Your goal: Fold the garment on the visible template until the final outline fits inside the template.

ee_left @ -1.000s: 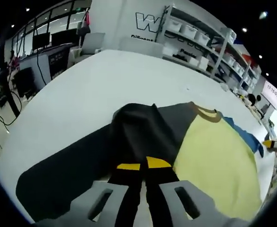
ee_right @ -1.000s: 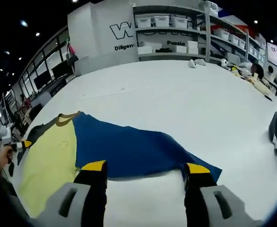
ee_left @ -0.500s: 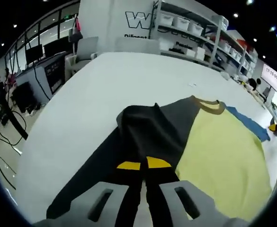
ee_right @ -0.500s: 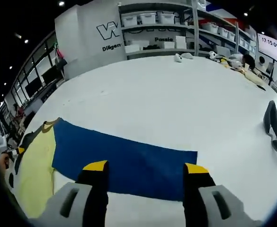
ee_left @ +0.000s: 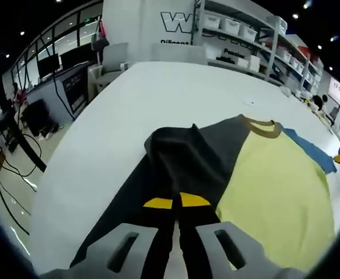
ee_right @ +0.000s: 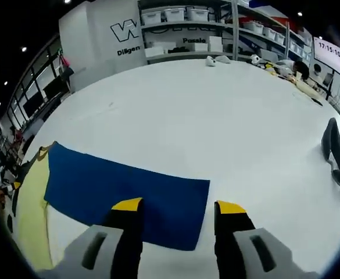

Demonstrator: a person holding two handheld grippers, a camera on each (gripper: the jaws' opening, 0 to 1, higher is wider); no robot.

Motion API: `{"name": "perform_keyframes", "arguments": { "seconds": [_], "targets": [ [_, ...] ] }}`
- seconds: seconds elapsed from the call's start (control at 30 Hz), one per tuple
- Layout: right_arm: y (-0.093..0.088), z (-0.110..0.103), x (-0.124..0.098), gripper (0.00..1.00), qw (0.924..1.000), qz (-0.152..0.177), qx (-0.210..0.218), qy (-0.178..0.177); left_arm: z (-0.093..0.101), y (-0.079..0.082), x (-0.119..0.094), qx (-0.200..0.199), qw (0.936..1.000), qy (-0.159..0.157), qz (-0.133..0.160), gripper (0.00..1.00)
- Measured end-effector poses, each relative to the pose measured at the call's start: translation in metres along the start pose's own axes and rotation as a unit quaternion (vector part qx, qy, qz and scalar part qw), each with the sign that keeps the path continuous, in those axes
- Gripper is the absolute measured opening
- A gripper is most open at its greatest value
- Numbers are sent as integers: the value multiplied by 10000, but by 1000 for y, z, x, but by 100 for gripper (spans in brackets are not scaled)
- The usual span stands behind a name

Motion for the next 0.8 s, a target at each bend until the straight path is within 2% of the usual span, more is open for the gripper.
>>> {"name": "perform_keyframes", "arguments": {
  "seconds": [0.1,0.23,0.33,0.4,0.47,0.57,0.8],
  "targets": [
    [-2,1,1,40,10000,-45,58,-4,1,2,-1,98,9999,8,45,2],
    [-7,5,2,30,9998,-145,92,-99,4,3,-12,136,9998,-16,122,9],
    [-7,8,0,25,9997,-123,128,-174,16,4,-21,271,9989,-270,259,16],
    [-6,9,1,23,9997,-105,119,-200,24,1,-25,453,9979,-421,206,23],
    [-7,12,1,17,9995,-99,-69,-309,23,-3,-27,564,9978,-312,122,28],
    [-6,15,5,7,9993,-51,-113,-351,29,-1,-34,513,9973,-459,239,33],
    [-3,21,12,1,9993,14,-90,-350,47,-1,-52,616,9949,-707,361,59]
  ]
}}
Point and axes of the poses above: the point that each gripper's makers call its tool centre point, and the gripper's own axes: x roughly forward along the fingers, z roughly to its right, y roughly out of its top, the point moved 1 cm from there along -x, roughly backward along the fingers, and after that the axes turned 10 degrees about -y, right-handed, at the moved point
